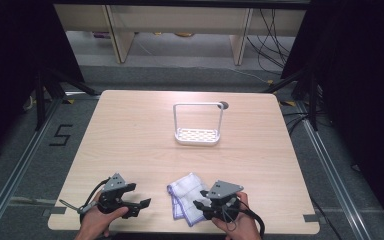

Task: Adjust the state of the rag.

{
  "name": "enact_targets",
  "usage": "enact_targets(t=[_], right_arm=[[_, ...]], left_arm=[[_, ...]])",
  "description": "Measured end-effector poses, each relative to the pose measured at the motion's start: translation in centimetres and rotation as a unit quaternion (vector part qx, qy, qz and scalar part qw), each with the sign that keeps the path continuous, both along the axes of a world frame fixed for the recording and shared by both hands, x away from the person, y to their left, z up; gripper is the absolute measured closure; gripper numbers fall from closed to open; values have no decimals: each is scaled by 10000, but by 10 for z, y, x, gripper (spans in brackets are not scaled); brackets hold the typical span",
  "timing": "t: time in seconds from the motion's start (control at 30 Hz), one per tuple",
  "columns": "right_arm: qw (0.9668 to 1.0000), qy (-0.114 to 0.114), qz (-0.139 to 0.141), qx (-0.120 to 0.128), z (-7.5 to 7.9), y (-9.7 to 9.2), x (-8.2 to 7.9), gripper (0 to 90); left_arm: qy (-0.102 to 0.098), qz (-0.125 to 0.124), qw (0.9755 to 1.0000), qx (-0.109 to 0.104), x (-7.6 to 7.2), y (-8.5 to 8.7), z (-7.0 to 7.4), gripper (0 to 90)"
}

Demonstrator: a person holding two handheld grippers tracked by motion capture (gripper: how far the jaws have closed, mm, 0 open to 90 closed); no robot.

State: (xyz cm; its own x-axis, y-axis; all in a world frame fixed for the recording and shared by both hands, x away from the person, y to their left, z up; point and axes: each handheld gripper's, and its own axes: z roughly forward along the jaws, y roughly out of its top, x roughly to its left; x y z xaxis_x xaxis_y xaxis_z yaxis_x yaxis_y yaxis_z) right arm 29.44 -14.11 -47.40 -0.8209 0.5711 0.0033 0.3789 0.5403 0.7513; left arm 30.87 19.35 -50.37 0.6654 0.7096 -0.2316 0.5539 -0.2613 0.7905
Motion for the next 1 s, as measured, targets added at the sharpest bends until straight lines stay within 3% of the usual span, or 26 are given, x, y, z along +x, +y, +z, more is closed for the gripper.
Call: enact_targets(t=[0.13,0.27,0.37,0.53,0.6,0.73,0.87,0.93,0.97,1.0], right_arm=[[9996,-31,34,-293,-9,12,5,636],[9986,-80,38,-514,-16,14,10,786],[9995,-53,44,-312,-13,11,12,889],[9998,-109,34,-173,-6,7,13,899],[9997,-224,36,63,7,1,15,900],[9991,-301,-48,298,19,-6,19,900],[9975,-215,-291,600,28,-21,31,900],[9967,-190,-361,696,29,-26,35,900],[9963,-153,-418,737,29,-28,37,900],[9960,-145,-436,760,29,-31,38,900]], left_arm=[[13,-37,10000,4,0,0,0,171],[-2,-25,10000,17,0,0,0,171],[17,-45,10000,5,0,0,0,171],[47,-82,10000,-12,0,-2,0,171],[56,-115,9999,-59,-1,-3,0,171],[83,-138,9997,-159,-2,-7,0,171],[128,-421,9988,-206,-3,-17,-2,225],[252,-609,9974,-280,-3,-28,-2,224],[220,-654,9971,-308,-4,-35,-4,224],[257,-774,9964,-235,-4,-40,-3,229]])
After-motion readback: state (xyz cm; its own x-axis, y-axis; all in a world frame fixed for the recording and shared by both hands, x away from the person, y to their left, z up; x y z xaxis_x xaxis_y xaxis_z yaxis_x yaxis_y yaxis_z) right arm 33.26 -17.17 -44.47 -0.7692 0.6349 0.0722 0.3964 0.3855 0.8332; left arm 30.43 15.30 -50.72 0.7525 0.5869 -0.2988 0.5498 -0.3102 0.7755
